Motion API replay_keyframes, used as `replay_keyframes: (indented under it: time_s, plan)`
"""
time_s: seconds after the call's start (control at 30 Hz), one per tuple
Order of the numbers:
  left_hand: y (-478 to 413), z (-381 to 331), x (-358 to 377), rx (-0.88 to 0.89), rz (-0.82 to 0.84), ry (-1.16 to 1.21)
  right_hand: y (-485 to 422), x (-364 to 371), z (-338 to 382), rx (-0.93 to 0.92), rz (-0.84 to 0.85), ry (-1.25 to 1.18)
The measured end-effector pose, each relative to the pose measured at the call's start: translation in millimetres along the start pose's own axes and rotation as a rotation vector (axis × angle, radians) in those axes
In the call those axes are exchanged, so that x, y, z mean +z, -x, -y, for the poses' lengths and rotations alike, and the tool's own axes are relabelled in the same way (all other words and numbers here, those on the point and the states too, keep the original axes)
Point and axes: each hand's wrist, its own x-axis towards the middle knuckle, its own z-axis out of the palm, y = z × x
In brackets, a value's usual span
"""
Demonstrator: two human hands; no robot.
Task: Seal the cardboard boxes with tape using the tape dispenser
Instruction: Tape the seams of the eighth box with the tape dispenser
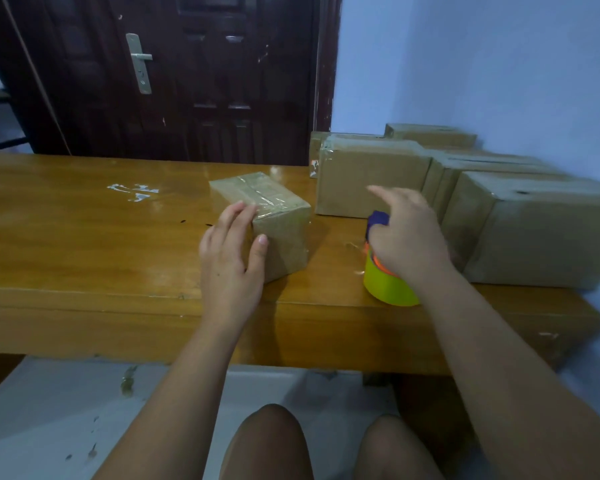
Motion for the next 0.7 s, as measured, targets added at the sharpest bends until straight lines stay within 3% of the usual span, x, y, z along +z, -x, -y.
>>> replay_keyframes:
  time_s: [0.1, 0.17, 0.33, 0.5, 0.7]
  plan:
    - [3, -7, 1, 0.035, 0.000, -0.074, -10, -18, -24, 0.258, 0.280, 0.090]
    - [6, -13, 2, 0.042, 0.006, -0.081, -11, -17, -35, 0.305, 0.410, 0.156]
    - [5, -28, 2, 0.093, 0.121, -0.076, -15, -13, -53, 0.363, 0.369, 0.207]
    - [-4, -30, -9, 0.215, 0.097, -0.245, -10, -18, -67, 0.563, 0.376, -0.370]
    - [-30, -28, -21, -0.002, 0.255, -0.420, 21, -29, -65, 0.744, 0.390, -0.897]
